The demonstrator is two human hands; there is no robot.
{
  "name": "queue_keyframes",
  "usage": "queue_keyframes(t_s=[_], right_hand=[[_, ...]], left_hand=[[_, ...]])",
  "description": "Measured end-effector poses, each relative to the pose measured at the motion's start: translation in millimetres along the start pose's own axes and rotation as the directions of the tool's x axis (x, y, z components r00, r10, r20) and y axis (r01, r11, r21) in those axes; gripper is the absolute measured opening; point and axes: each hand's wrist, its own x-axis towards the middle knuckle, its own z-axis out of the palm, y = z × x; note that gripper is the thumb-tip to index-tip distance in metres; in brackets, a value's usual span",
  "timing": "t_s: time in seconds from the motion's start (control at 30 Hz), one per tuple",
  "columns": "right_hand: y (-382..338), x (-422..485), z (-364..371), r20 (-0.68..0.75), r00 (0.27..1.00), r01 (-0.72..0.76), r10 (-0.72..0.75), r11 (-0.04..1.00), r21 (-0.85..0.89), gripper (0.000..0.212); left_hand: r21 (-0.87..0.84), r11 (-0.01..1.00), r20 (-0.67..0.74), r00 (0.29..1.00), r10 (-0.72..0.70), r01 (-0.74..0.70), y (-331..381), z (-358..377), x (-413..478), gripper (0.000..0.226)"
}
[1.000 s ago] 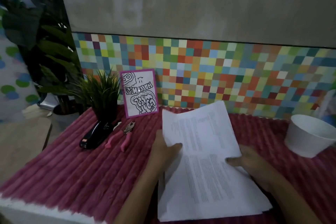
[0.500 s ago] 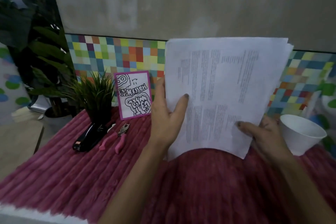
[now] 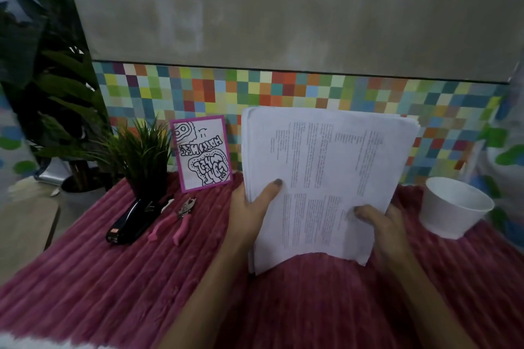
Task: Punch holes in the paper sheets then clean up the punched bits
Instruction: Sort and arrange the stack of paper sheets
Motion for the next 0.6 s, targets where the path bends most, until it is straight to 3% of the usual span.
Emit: queue_keyframes(t_s=[0.13,0.23,0.3,0.4,0.53,0.6], right_hand=[[5.3,1.7,2.3,0.046,0.993,-0.112,0.112,0.994,0.002,0.03],[3.0,7.5,-6.6,0.03,0.996,-0.087,0.087,0.996,0.025,0.012],[5.2,10.4,-13.0,0.079,0.992,-0.106,0.103,0.993,0.043,0.023],[9.8,7.7,-13.5,0.095,0.988,-0.13,0.123,0.989,0.073,0.023],[11.0,0.6,-8.5,-0.014,0.998,-0.06,0.062,0.995,0.084,0.011],[11.3,-5.7,-8.9,-0.059,0.998,-0.033,0.037,0.998,0.058,0.029]], left_hand=[[-0.001,0.996,0.053,0.994,-0.091,0.091,-3.1,-1.1,-0.2,0.022],[-0.049,0.992,0.159,0.982,-0.104,0.113,7.5,-8.3,3.5,0.024],[-0.078,0.989,0.215,0.97,-0.109,0.129,9.2,-13.5,4.4,0.028],[-0.039,0.994,0.161,0.982,-0.097,0.104,1.1,-13.5,3.1,0.028],[0.019,1.0,0.081,0.997,-0.021,0.02,-5.6,-13.1,1.0,0.024],[0.046,0.994,0.001,0.995,0.099,-0.099,-12.5,-14.7,-3.9,0.024]])
